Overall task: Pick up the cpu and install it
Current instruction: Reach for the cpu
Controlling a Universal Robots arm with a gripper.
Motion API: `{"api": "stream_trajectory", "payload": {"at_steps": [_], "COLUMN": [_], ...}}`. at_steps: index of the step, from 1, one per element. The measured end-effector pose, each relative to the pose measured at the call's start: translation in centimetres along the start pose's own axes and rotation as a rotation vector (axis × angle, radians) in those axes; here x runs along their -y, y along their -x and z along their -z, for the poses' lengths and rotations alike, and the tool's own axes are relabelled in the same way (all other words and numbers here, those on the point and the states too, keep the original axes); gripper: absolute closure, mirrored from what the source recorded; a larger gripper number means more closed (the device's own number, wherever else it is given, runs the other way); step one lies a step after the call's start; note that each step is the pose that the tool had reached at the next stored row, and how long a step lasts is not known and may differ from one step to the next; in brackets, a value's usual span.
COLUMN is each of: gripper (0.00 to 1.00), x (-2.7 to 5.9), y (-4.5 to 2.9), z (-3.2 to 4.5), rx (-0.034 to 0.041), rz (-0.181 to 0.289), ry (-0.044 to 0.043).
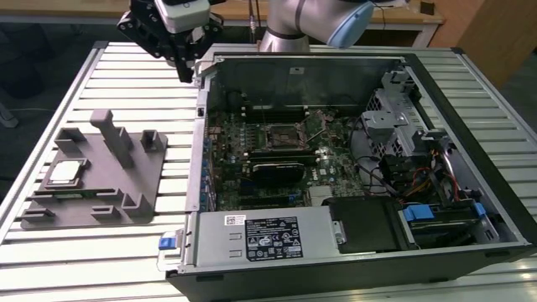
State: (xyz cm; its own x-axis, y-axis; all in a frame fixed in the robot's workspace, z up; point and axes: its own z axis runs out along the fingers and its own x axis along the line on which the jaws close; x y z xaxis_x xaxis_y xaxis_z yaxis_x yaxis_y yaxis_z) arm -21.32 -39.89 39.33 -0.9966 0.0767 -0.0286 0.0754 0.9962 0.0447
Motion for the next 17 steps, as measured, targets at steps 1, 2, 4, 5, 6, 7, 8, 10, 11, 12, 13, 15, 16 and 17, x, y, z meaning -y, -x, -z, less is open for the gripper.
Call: {"api": "stream_trajectory", "payload": {"at_steps": [1, 2, 4, 5, 6, 7, 8, 10, 11, 12, 13, 15, 16, 17], "gripper": [0.89, 0.89, 0.89, 0.89, 0.89, 0.89, 0.89, 0.89, 0.89, 0.89, 0.89, 0.89, 0.89, 0.89], "x": [0.02, 0.03, 0.06, 0.08, 0.10, 0.12, 0.14, 0.17, 0.19, 0.21, 0.22, 0.25, 0.27, 0.29], "y": [-0.20, -0.42, -0.87, -1.10, -1.33, -1.59, -1.82, -2.28, -2.51, -2.72, -2.92, -3.34, -3.56, -3.77], "z": [0.01, 0.01, 0.02, 0.03, 0.04, 0.05, 0.06, 0.07, 0.08, 0.08, 0.08, 0.10, 0.10, 0.11], "rx": [0.0001, 0.0001, 0.0003, 0.0003, 0.0005, 0.0005, 0.0005, 0.0005, 0.0006, 0.0006, 0.0007, 0.0007, 0.0007, 0.0007], "rz": [0.000, 0.000, 0.000, 0.000, 0.000, 0.000, 0.000, 0.000, 0.000, 0.000, 0.000, 0.000, 0.000, 0.000], "ry": [0.0000, 0.0000, 0.0001, 0.0000, 0.0001, 0.0001, 0.0000, 0.0000, 0.0000, 0.0000, 0.0001, 0.0001, 0.0001, 0.0001]}}
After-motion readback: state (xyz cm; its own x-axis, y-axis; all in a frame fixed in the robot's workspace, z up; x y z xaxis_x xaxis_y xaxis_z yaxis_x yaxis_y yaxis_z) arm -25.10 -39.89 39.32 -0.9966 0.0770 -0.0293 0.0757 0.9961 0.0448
